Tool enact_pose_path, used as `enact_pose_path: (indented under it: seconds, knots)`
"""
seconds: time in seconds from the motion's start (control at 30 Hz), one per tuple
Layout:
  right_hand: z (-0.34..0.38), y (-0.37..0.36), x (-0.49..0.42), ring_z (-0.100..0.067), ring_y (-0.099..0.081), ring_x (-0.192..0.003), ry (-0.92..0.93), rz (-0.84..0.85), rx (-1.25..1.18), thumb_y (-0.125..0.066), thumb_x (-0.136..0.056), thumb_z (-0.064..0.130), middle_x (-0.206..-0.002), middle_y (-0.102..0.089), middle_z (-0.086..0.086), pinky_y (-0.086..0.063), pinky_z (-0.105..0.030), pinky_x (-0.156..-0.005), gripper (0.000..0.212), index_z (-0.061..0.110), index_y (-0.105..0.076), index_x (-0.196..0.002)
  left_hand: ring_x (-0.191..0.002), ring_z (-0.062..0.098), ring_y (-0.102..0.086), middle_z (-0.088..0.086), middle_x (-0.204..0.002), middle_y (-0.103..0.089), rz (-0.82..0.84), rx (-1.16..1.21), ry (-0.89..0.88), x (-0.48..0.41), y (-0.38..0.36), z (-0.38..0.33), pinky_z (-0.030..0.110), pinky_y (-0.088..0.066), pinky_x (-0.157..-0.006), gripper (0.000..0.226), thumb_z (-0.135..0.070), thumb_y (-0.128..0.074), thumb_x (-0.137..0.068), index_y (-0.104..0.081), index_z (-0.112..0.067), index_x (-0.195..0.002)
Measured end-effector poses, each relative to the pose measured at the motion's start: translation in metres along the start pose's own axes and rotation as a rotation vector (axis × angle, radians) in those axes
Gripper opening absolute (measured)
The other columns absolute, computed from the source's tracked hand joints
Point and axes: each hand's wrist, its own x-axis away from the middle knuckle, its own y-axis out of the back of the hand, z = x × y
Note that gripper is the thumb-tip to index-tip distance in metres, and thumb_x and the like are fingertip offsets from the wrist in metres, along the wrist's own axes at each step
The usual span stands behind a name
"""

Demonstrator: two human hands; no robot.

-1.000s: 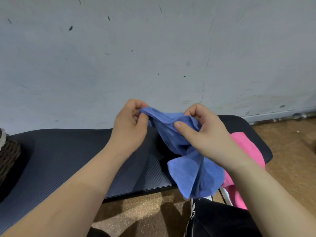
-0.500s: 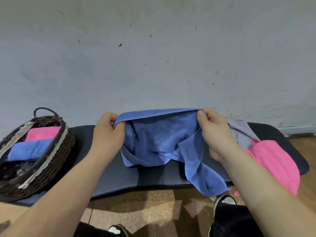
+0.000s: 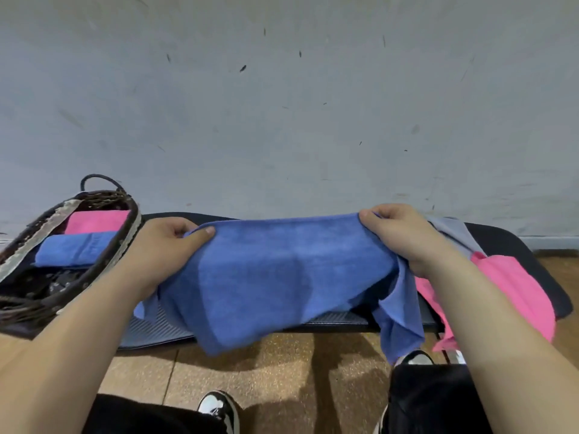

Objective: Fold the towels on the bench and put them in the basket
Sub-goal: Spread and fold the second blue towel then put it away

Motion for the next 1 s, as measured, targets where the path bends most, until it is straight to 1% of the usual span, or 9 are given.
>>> enact_pose_path:
  seconds: [0.1, 0.2, 0.33, 0.43, 0.53, 0.7, 0.77, 0.83, 1.0]
  knots:
    - [-0.01, -0.006, -0.018, -0.021, -0.054, -0.067, 0.09, -0.145, 0.296, -0.063, -0.098, 0.031, -0.073, -0.062, -0.005, -0.042, -0.03, -0.06, 0.028, 0.006, -0.068, -0.085, -0.081, 0.014, -0.067, -0.003, -0.082, -0.075, 0.007, -0.109, -0.032, -0.016, -0.005, 0.005, 0.028, -0.051, -0.07, 0.009, -0.022, -0.071, -0.093, -0.076, -0.019, -0.086]
    - [-0.021, -0.018, -0.045, -0.019, -0.053, -0.066, 0.126, -0.153, 0.364, -0.059, -0.1, 0.026, -0.07, -0.058, -0.001, -0.039, -0.028, -0.057, 0.023, 0.012, -0.065, -0.083, -0.091, 0.02, -0.068, -0.005, -0.092, -0.075, 0.069, -0.264, -0.04, -0.039, -0.018, 0.022, 0.035, -0.055, -0.08, 0.029, -0.004, -0.054, -0.09, -0.075, -0.024, -0.094]
    - [-0.042, -0.037, -0.081, -0.022, -0.06, -0.077, 0.105, -0.199, 0.337, -0.056, -0.101, 0.025, -0.079, -0.065, 0.0, -0.042, -0.027, -0.061, 0.018, 0.014, -0.068, -0.091, -0.112, 0.031, -0.065, 0.004, -0.118, -0.074, -0.153, -0.344, -0.014, -0.071, -0.036, 0.036, 0.041, -0.052, -0.095, 0.031, -0.013, -0.057, -0.095, -0.071, -0.021, -0.121]
    - [-0.052, -0.053, -0.092, -0.025, -0.065, -0.096, 0.057, -0.202, 0.425, -0.055, -0.101, 0.03, -0.102, -0.067, -0.001, -0.05, -0.034, -0.076, 0.026, 0.017, -0.065, -0.121, -0.122, 0.031, -0.059, 0.004, -0.131, -0.067, -0.137, -0.423, -0.017, -0.081, -0.051, 0.035, 0.047, -0.051, -0.098, 0.039, -0.019, -0.059, -0.096, -0.062, -0.022, -0.135]
    - [-0.046, -0.072, -0.088, -0.024, -0.063, -0.109, 0.122, -0.11, 0.527, -0.055, -0.101, 0.03, -0.128, -0.06, -0.005, -0.053, -0.042, -0.09, 0.033, 0.018, -0.061, -0.13, -0.114, 0.025, -0.061, 0.0, -0.13, -0.065, -0.006, -0.456, -0.089, -0.077, -0.061, 0.032, 0.045, -0.053, -0.095, 0.038, -0.021, -0.061, -0.095, -0.064, -0.023, -0.132]
    - [-0.041, -0.11, -0.054, -0.019, -0.059, -0.119, 0.214, 0.252, 0.594, -0.059, -0.099, 0.033, -0.131, -0.06, 0.0, -0.047, -0.033, -0.1, 0.033, 0.019, -0.063, -0.129, -0.105, 0.022, -0.061, -0.007, -0.121, -0.058, 0.286, -0.648, -0.024, -0.056, -0.06, 0.049, 0.043, -0.055, -0.091, 0.03, -0.03, -0.065, -0.091, -0.068, -0.03, -0.121]
    - [-0.05, -0.124, -0.043, -0.021, -0.048, -0.138, 0.213, 0.41, 0.669, -0.061, -0.098, 0.039, -0.146, -0.052, -0.005, -0.038, -0.035, -0.114, 0.048, 0.018, -0.055, -0.141, -0.106, 0.023, -0.062, -0.006, -0.121, -0.058, 0.321, -0.685, 0.045, -0.052, -0.053, 0.065, 0.042, -0.056, -0.09, 0.028, -0.028, -0.065, -0.088, -0.072, -0.032, -0.115]
    - [-0.059, -0.134, -0.037, -0.027, -0.02, -0.155, 0.202, 0.471, 0.782, -0.059, -0.098, 0.048, -0.165, -0.029, -0.01, -0.021, -0.038, -0.125, 0.064, 0.022, -0.041, -0.154, -0.11, 0.024, -0.062, -0.003, -0.124, -0.059, 0.304, -0.682, 0.067, -0.05, -0.045, 0.078, 0.042, -0.055, -0.093, 0.027, -0.027, -0.066, -0.088, -0.073, -0.031, -0.114]
    - [-0.061, -0.151, -0.038, -0.026, 0.014, -0.158, 0.213, 0.401, 0.901, -0.046, -0.095, 0.068, -0.172, 0.01, -0.002, 0.001, -0.05, -0.127, 0.077, 0.044, -0.015, -0.161, -0.106, 0.027, -0.061, 0.001, -0.117, -0.061, 0.219, -0.675, 0.056, -0.054, -0.039, 0.095, 0.042, -0.055, -0.089, 0.029, -0.025, -0.069, -0.086, -0.069, -0.018, -0.115]
